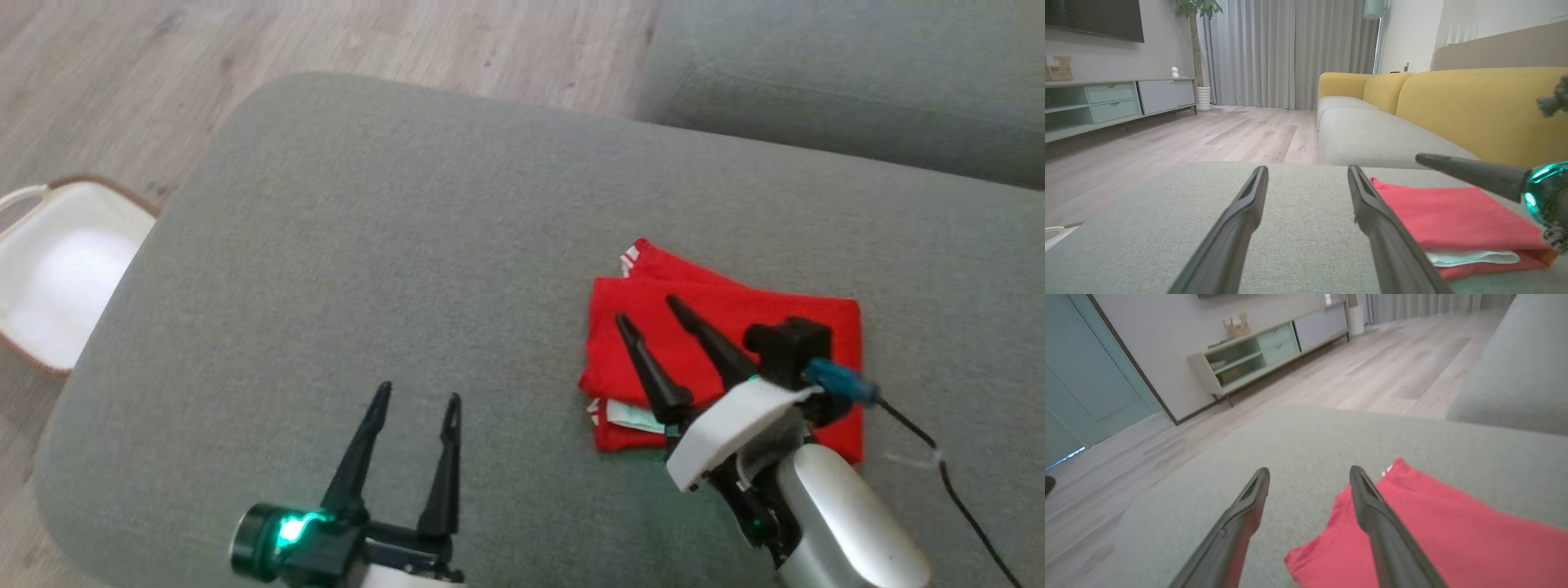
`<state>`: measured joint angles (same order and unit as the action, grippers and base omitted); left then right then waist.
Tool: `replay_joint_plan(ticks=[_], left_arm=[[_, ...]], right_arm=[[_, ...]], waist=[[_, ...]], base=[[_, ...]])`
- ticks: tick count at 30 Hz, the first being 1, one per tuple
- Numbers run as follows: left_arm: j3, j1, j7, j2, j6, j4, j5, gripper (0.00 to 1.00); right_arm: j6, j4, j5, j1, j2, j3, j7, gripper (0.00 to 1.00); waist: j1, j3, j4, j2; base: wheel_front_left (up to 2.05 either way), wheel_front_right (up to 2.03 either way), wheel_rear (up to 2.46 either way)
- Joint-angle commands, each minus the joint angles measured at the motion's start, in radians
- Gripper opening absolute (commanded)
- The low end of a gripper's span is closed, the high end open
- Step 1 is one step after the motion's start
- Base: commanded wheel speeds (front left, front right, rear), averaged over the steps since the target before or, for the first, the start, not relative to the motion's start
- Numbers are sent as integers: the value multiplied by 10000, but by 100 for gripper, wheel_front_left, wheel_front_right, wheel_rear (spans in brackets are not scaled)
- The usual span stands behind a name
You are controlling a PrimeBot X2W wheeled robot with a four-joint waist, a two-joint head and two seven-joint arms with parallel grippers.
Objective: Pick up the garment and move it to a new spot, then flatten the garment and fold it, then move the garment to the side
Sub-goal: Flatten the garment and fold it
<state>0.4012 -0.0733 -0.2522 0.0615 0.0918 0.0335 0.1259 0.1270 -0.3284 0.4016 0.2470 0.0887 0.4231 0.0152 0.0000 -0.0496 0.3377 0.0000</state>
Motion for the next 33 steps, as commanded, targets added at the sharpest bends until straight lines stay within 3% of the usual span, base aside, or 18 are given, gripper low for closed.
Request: replay_joint_plan(ticks=[1,5,9,17,33], left_arm=[[-499,72,-95,-108,10,-338,202,100],[-826,-203,-95,-110,168,-336,587,100],[-1088,-337,-95,-110,345,-243,614,100],[-1539,-708,-95,-111,769,25,-45,100],[-2009,-1569,-95,-47,375,28,-589,100]], right_arm=[[37,451,-229,-63,24,24,-497,100],[37,677,-677,-757,393,-387,-1961,100],[37,641,-999,-1480,814,-1159,-2659,100],[37,1797,-1507,-3341,609,-3259,-2766,100],[37,2277,-1903,-4546,184,-3618,-2769,100]], waist=[[0,263,-294,0],[0,632,-800,0],[0,875,-1288,0],[0,1385,-1984,0],[0,1790,-2432,0]], base=[[0,0,0],[0,0,0],[0,0,0],[0,0,0],[0,0,0]])
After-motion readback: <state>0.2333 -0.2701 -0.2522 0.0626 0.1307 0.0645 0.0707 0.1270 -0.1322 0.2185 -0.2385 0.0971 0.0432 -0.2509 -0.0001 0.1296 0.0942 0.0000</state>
